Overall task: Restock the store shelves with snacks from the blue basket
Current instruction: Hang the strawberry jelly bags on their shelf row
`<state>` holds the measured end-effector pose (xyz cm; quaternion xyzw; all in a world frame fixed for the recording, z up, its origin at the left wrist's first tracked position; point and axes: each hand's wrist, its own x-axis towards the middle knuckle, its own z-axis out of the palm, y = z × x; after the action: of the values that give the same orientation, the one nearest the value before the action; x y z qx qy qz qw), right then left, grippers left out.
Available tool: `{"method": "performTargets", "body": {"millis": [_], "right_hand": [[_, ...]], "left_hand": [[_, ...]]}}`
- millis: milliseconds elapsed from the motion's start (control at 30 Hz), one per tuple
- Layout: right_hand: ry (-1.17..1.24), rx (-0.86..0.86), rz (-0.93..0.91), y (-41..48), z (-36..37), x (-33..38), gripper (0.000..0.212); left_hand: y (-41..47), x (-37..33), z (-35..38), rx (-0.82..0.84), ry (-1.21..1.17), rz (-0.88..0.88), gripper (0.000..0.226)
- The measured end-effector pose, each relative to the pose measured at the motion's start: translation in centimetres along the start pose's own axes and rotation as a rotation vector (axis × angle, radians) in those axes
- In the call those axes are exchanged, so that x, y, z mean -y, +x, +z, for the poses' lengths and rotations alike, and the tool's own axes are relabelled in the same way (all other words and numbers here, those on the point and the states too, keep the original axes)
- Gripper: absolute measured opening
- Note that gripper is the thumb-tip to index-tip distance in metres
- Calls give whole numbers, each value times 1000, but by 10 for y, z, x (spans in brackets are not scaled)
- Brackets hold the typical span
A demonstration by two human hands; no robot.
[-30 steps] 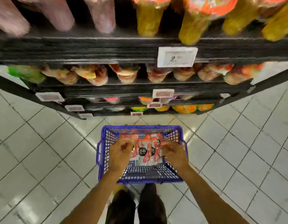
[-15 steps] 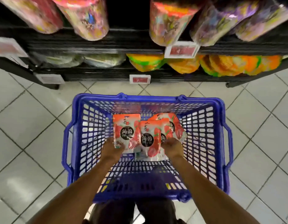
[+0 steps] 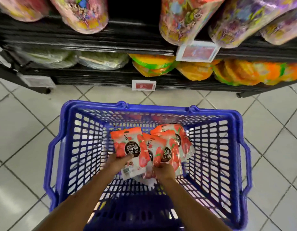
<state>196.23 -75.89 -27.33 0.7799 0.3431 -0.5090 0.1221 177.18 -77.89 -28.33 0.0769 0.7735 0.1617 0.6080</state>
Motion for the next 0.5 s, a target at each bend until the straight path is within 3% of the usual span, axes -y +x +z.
{"method": "performTargets", "body": {"millis": [67,133,233,367,433,500], "right_hand": [[99,18,-32,-17,-15,-5,5],[202,29,-63,-42,-30,-7,21],[447,-14,-51,-91,-64,6,24],[775,27,-215,-187,-131,34,17],[790,55,-359,-246,-169,49,29],[695,33,-371,-294,-205,63,32]], "left_hand": [[-26,-9,-5,-42,-98,24,28],[-60,-22,-16,-45,-179,39,31],[-112,-46,-37,-43,-123,124,27],[-188,-83,-74,-6,-10,228,27],[-235,-109,-96,3,-27,301,29],[-286,-141,-117,18,-75,379,38]]}}
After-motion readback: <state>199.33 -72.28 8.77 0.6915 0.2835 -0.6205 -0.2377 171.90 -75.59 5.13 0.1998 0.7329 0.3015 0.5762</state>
